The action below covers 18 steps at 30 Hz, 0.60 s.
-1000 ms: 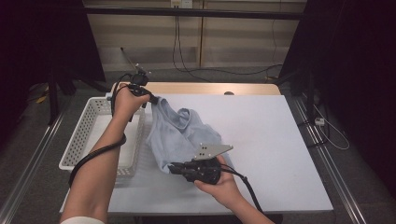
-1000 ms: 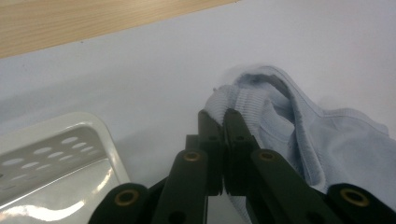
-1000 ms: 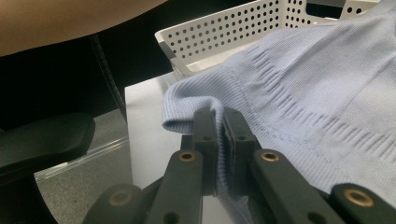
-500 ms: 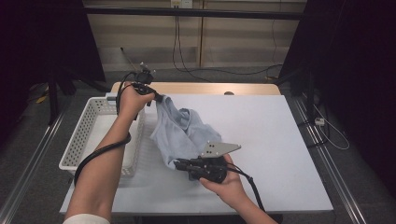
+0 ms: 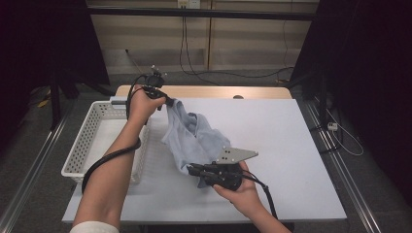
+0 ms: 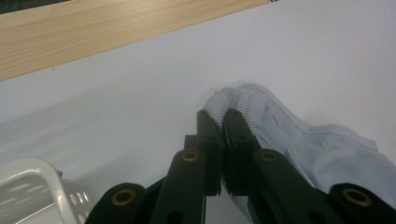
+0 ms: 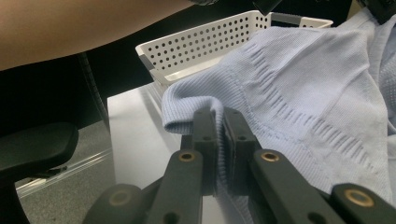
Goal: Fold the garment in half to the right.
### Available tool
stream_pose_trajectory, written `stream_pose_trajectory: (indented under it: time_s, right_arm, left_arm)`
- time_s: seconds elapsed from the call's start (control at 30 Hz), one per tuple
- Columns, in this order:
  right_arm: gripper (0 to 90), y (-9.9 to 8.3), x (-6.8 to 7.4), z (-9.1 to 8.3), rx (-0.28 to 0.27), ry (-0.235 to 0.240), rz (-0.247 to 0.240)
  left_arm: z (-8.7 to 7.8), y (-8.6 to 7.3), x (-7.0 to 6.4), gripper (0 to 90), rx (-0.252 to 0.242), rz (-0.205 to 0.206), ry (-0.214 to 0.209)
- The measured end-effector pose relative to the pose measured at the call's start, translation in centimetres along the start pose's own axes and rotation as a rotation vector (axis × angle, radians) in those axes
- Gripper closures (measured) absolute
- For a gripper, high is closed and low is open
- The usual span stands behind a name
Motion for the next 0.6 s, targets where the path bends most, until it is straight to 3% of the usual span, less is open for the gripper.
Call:
stream_pose_trajectory:
  time_s: [0.6]
  right_arm:
    - [86.0, -0.42, -0.72, -0.59, -0.013, -0.029, 0.021]
  left_arm:
    - [0.69, 0.11, -0.38, 85.6, -0.011, 0.014, 0.000]
Point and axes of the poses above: each handheld gripper's, and its own axes: z roughly forward along the jaws, y roughly out of its top, x roughly to its left, the point moved 1 cm from there along z, roughly forward along the jaws, and after that the axes turned 11 degrees about -y, right-handed, at the moved point
